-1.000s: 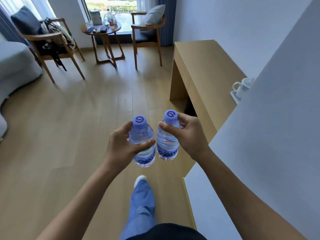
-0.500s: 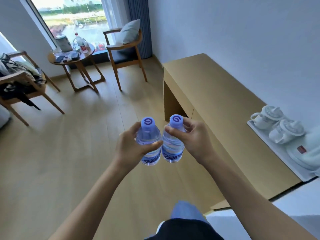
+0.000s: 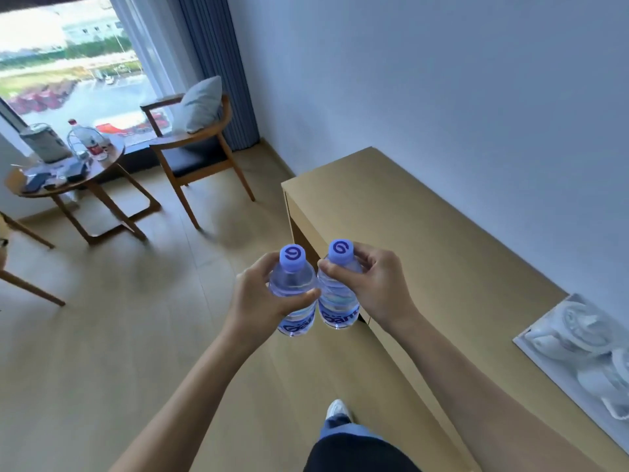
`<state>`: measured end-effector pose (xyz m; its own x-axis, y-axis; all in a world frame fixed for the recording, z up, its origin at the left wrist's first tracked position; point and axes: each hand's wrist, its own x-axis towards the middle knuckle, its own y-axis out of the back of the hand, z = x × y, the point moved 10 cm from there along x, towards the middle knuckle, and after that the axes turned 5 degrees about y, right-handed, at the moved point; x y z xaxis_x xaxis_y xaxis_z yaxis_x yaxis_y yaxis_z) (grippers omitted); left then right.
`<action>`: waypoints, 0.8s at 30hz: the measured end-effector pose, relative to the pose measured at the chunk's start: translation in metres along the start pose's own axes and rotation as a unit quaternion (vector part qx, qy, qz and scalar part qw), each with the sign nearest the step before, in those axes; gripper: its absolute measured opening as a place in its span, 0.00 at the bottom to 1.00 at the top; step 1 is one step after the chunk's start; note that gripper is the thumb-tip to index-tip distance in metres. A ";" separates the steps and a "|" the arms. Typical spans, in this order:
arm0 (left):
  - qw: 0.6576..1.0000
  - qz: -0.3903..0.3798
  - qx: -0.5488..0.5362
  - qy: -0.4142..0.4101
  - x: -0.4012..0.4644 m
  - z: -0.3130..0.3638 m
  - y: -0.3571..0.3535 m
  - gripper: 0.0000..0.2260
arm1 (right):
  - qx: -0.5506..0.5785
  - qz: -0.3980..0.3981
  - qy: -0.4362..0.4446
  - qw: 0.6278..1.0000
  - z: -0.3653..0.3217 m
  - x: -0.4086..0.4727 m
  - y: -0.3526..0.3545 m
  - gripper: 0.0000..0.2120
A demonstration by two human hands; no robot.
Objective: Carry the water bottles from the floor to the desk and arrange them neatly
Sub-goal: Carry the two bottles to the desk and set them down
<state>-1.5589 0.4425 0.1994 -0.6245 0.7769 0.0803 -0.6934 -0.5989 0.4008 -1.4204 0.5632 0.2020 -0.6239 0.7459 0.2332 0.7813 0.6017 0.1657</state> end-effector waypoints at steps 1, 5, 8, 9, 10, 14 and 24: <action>1.000 -0.008 0.003 -0.006 0.021 0.004 -0.005 0.23 | -0.002 0.006 0.002 1.000 0.002 0.018 0.005 0.10; 0.999 -0.038 -0.003 -0.017 0.092 0.014 -0.023 0.22 | -0.009 0.033 -0.001 0.999 0.012 0.075 0.025 0.10; 0.999 -0.047 -0.016 -0.017 0.138 0.015 -0.038 0.22 | -0.015 0.064 -0.010 0.998 0.025 0.109 0.041 0.07; 0.998 -0.053 -0.017 -0.019 0.152 0.015 -0.045 0.22 | -0.018 0.076 -0.013 0.997 0.030 0.118 0.046 0.07; 0.998 -0.061 -0.018 -0.021 0.166 0.015 -0.052 0.22 | -0.023 0.087 -0.017 0.996 0.036 0.128 0.051 0.08; 0.994 -0.106 -0.021 -0.020 0.219 0.010 -0.080 0.23 | -0.040 0.116 -0.038 0.992 0.061 0.164 0.069 0.10; 0.962 -0.269 0.002 -0.053 0.397 -0.004 -0.166 0.20 | -0.059 0.253 -0.083 0.962 0.128 0.283 0.109 0.09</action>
<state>-1.6933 0.8491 0.1607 -0.1348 0.9898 -0.0467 -0.9047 -0.1037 0.4132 -1.5145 0.8764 0.1633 -0.1492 0.9760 0.1586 0.9761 0.1197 0.1811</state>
